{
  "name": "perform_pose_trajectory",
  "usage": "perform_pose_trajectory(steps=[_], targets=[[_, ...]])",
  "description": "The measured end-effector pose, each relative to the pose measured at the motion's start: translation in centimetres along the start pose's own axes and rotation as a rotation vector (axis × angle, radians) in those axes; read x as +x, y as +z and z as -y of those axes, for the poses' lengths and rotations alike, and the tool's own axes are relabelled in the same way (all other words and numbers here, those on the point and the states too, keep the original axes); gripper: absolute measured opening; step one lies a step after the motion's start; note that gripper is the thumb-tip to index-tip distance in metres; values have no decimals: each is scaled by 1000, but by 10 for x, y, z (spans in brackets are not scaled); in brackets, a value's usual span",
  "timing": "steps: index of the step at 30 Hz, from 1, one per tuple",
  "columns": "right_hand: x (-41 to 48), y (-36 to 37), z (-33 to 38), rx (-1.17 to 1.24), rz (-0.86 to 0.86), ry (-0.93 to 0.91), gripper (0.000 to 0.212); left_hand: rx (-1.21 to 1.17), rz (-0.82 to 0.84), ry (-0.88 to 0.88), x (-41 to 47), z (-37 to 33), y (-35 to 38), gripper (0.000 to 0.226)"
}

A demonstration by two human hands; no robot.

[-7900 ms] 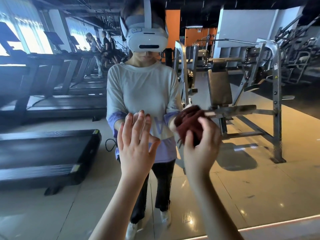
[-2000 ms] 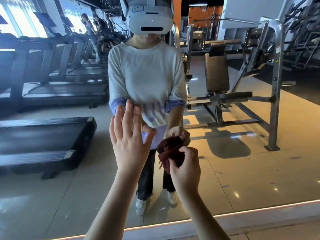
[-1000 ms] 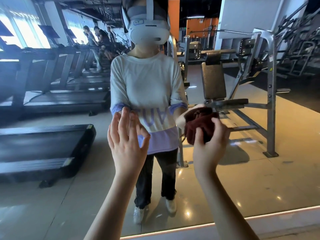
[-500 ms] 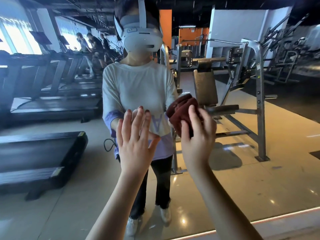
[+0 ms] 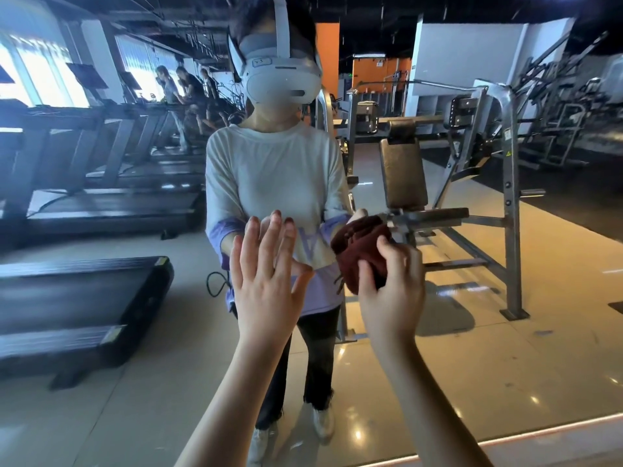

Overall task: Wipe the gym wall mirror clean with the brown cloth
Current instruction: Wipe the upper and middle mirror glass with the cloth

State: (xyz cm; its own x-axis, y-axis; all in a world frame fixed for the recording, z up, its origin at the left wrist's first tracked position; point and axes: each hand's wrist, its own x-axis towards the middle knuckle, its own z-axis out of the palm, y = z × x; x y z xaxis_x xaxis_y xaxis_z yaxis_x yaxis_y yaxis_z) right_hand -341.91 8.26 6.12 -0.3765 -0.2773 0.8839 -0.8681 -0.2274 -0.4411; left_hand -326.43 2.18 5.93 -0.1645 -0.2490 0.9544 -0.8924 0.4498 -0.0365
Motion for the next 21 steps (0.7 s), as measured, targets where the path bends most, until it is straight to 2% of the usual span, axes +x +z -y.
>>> perform_pose_trajectory(steps=[4, 6, 11, 17, 19, 21], targets=[[28, -12, -21, 2, -118, 195, 35, 3, -5, 6, 0, -1, 0, 77], [17, -12, -21, 13, -126, 277, 35, -1, -5, 2, 0, -2, 0, 77], [-24, -5, -7, 57, 78, 148, 43, -9, -2, -8, -1, -2, 1, 72], [-2, -18, -33, 64, -102, 335, 38, -8, 14, -18, -2, -4, 1, 71], [-19, -12, -23, 64, -61, 340, 40, -10, 7, -18, -2, -4, 2, 70], [-38, -6, -13, 74, 36, 261, 46, -12, 3, -18, -2, -3, 3, 72]])
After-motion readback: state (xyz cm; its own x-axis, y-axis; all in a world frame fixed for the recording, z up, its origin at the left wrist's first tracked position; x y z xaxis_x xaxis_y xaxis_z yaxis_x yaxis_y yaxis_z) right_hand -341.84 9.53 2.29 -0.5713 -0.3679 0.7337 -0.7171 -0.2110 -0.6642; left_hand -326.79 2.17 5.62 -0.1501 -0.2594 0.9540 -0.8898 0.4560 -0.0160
